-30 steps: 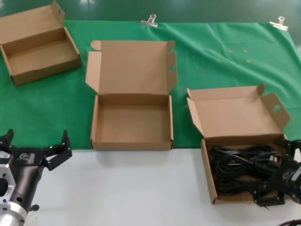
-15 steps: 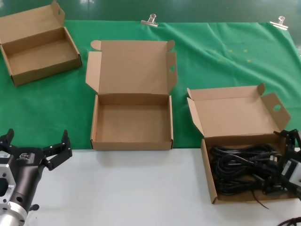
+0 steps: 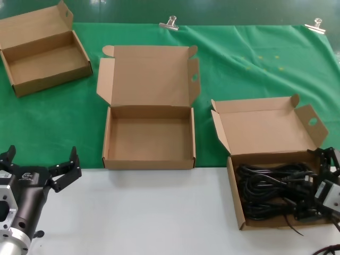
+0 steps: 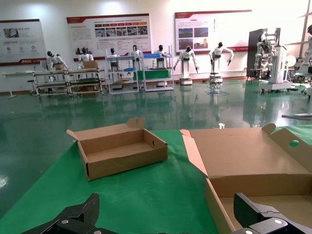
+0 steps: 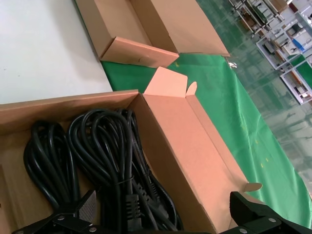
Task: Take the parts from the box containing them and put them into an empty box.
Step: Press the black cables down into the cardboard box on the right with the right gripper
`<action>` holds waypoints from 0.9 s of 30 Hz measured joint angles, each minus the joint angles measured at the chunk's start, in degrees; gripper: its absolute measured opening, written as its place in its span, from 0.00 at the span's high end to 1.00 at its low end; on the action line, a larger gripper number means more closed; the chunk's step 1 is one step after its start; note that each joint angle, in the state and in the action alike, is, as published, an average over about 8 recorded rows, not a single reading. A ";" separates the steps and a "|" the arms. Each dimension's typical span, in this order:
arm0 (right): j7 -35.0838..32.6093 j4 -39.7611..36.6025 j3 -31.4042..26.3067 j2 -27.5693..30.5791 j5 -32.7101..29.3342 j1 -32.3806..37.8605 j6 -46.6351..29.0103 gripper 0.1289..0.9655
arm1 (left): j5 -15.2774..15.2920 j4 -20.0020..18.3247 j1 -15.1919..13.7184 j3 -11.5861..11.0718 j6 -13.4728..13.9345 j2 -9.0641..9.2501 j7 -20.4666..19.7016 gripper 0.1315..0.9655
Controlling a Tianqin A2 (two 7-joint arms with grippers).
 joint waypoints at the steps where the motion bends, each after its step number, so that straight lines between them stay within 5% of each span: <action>1: 0.01 0.01 0.00 0.01 0.02 -0.06 0.02 0.00 | 0.00 0.00 0.00 0.00 0.00 0.00 0.00 0.00; 27: -0.29 -2.04 -0.01 -1.49 0.06 -0.59 -1.28 0.16 | 0.00 0.00 0.00 0.00 0.00 0.00 0.00 0.00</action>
